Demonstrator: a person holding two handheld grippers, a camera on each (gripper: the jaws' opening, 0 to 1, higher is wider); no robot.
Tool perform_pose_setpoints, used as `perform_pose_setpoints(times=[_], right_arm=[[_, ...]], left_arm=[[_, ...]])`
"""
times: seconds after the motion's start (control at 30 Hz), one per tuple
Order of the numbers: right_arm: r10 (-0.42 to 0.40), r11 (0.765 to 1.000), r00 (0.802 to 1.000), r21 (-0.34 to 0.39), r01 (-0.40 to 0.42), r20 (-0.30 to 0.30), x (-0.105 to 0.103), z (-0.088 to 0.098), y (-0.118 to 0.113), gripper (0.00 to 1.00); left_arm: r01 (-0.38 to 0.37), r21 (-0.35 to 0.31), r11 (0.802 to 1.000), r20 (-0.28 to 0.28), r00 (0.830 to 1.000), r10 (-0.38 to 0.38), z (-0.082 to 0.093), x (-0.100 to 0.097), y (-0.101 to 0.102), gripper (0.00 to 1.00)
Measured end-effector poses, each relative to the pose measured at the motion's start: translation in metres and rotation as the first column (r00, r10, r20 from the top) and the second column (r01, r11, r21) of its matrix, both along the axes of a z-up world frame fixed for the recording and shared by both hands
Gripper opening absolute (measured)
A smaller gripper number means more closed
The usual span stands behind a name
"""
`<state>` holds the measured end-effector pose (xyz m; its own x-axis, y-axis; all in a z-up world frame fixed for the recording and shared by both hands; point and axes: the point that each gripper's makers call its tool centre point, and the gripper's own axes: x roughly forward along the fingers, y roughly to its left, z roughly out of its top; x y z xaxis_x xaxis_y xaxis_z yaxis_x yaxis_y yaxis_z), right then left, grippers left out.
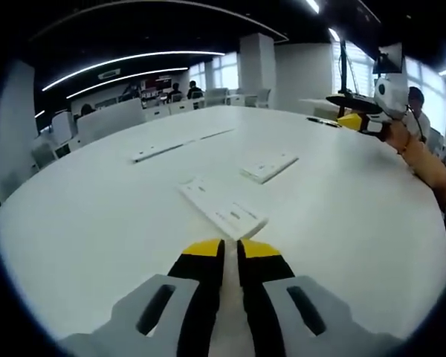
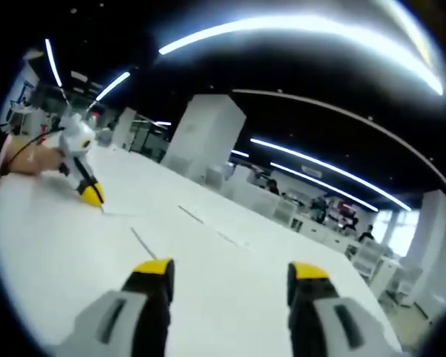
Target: Locate the socket holder cover, grip the socket holder cover, clip it into the socket holder slot.
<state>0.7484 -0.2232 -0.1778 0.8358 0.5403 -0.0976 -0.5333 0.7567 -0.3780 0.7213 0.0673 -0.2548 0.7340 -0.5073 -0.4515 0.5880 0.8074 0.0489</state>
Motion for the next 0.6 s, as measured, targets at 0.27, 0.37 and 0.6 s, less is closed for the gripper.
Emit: perform_pose_setpoints(times=[0.27, 0.37, 0.6], right_arm=[[-0.003, 1.000, 1.000, -0.006, 0.003, -0.003, -0.0002, -0.0015, -0.0001, 0.63], [-0.002, 1.000, 1.000, -0.005, 0.002, -0.003, 0.0001, -0.0014, -0.0001, 0.63], [-0.002, 1.000, 1.000, -0.009, 0.002, -0.006, 0.0015, -0.0022, -0.0001, 0.62]], left_arm=[[-0.003, -0.003, 1.000, -0.001, 1.000, 0.003, -0.0005, 0.0028, 0.0005, 0.09], [-0.003, -0.005, 1.000, -0.004, 1.000, 0.003, -0.0007, 0.0028, 0.0007, 0.09], [-0.009, -0.010, 1.000, -0.004, 1.000, 0.009, -0.0012, 0.0045, 0.0019, 0.09]])
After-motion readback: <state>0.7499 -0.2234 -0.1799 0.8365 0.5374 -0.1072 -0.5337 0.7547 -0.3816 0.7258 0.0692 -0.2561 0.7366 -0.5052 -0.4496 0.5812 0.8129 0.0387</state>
